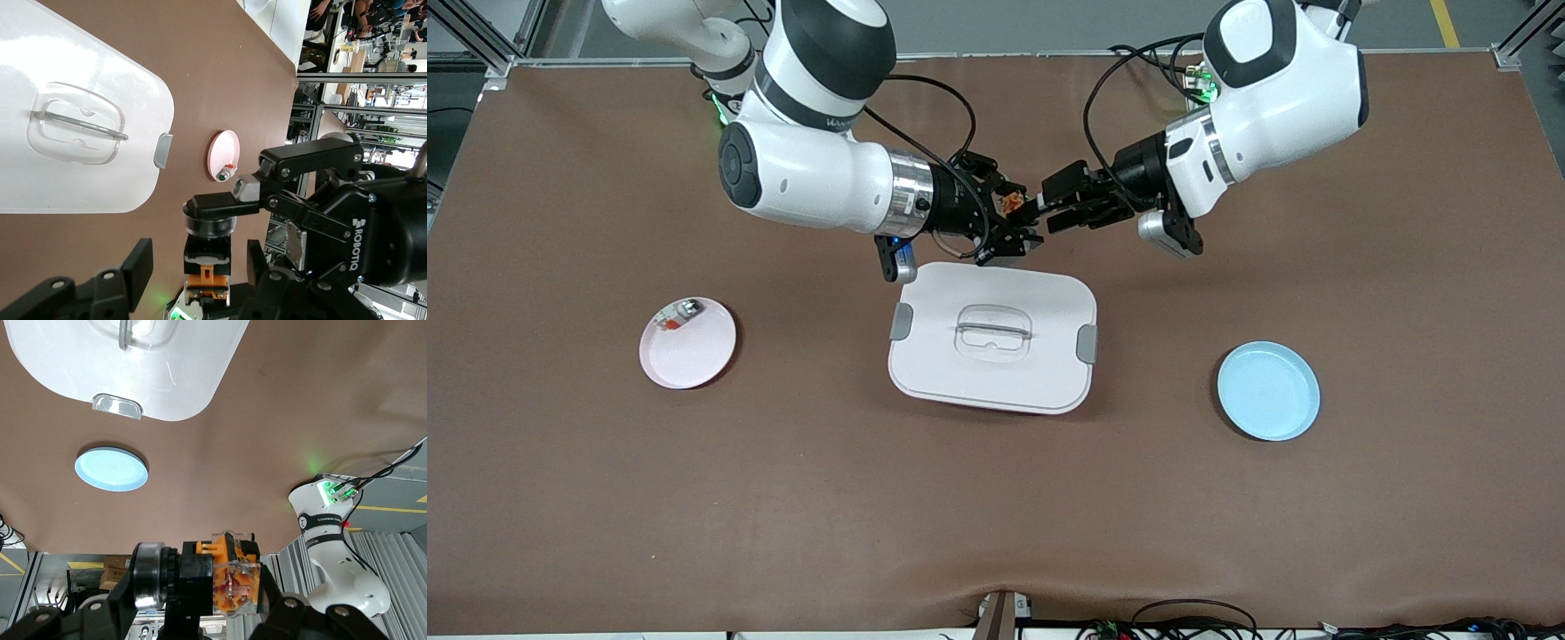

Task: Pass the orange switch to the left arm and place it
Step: 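Grasp the switch with the left gripper from the right gripper above the box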

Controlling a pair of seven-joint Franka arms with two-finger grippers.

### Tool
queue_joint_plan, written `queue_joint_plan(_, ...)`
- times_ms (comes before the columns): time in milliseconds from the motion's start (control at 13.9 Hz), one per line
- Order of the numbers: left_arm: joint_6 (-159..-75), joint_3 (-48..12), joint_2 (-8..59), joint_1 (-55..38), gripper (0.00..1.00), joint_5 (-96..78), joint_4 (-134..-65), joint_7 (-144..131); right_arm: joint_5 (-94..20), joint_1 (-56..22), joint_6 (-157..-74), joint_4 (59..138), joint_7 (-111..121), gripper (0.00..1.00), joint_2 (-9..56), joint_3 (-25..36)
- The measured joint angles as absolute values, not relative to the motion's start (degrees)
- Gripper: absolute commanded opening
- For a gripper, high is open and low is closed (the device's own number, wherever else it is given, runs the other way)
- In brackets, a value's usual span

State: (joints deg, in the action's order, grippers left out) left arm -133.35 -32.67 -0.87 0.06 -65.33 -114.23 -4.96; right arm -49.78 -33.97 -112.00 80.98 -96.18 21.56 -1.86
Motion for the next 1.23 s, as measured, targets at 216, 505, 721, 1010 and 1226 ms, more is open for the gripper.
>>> queue_joint_plan(216, -133.7, -33.0, -0.9, 0.0, 0.63, -67.8, -114.4, -2.7, -49.8, -34.0, -112.0, 80.9, -96.2, 0.15, 21.6, -1.9)
queue_joint_plan(505, -135.8, -34.3, -0.7, 0.0, 0.61, -69.3, -114.7, -2.1, -49.8, -34.0, -112.0, 80.9, -96.2, 0.15, 21.7, -1.9)
queue_joint_plan(721, -136.7, -34.5, -0.1, 0.0, 0.59, -69.6, -114.9, -0.4, -49.8, -34.0, -112.0, 80.9, -96.2, 0.15, 21.8, -1.9)
queue_joint_plan(1010, -137.0, -34.6, 0.3, 0.0, 0.56, -69.7, -114.9, 0.0, -49.8, -34.0, -112.0, 80.9, -96.2, 0.15, 21.8, -1.9)
queue_joint_plan(1226, -137.2, -34.9, 0.3, -0.2, 0.54, -71.3, -114.9, 0.1, -49.8, -34.0, -112.0, 80.9, -96.2, 0.15, 22.0, -1.9)
